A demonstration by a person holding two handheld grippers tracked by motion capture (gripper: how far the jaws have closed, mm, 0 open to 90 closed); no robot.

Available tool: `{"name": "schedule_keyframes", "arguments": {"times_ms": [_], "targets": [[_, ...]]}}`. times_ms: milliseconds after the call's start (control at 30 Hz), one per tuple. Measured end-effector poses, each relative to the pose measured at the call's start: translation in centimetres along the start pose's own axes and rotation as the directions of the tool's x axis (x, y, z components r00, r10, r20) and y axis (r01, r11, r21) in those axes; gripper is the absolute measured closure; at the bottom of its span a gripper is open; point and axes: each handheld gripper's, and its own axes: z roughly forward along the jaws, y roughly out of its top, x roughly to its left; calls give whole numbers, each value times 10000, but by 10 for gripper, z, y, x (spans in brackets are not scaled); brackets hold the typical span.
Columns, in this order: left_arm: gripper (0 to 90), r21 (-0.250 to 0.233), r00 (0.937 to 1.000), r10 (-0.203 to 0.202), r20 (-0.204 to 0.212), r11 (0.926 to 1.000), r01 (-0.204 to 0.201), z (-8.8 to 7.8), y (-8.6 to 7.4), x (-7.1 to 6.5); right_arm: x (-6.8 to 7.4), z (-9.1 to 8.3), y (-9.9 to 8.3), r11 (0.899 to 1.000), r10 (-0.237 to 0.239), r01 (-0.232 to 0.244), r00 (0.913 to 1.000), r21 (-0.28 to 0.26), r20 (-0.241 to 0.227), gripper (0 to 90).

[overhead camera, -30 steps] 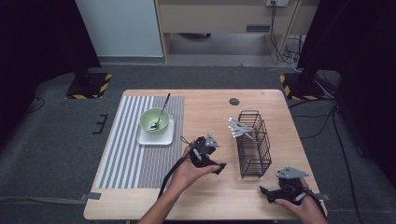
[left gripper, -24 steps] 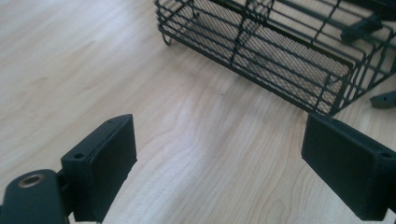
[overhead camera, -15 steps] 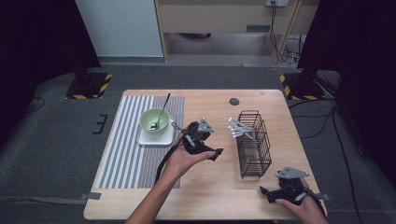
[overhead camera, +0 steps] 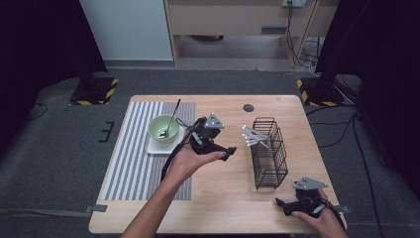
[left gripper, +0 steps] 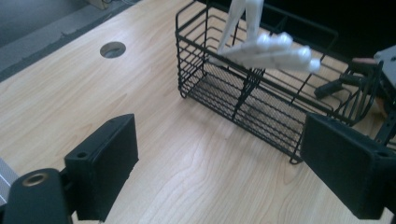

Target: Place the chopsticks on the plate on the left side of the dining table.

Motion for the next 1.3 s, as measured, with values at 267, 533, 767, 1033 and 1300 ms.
{"name": "schedule_keyframes", "arguments": {"times_ms": [267,533,767,1033,1300], "targets": [[375,-702,9996,105,244,9975,-88,-11,19,0,0,0,0,10000,-2,2,10000,1,1,3],[592,-960,9983,454,379,9945,-416,-12,36,-5,0,0,0,10000,-29,29,10000,-22,11,3],[639,-950,9977,517,440,9944,-473,-3,48,-9,0,0,0,10000,-5,5,10000,13,-8,3],[657,-617,9972,705,233,9957,-690,11,59,-15,0,0,0,10000,0,0,10000,14,-10,3],[735,-284,9985,498,244,9984,-491,24,60,-10,0,0,0,10000,-21,21,10000,-29,4,3]]}}
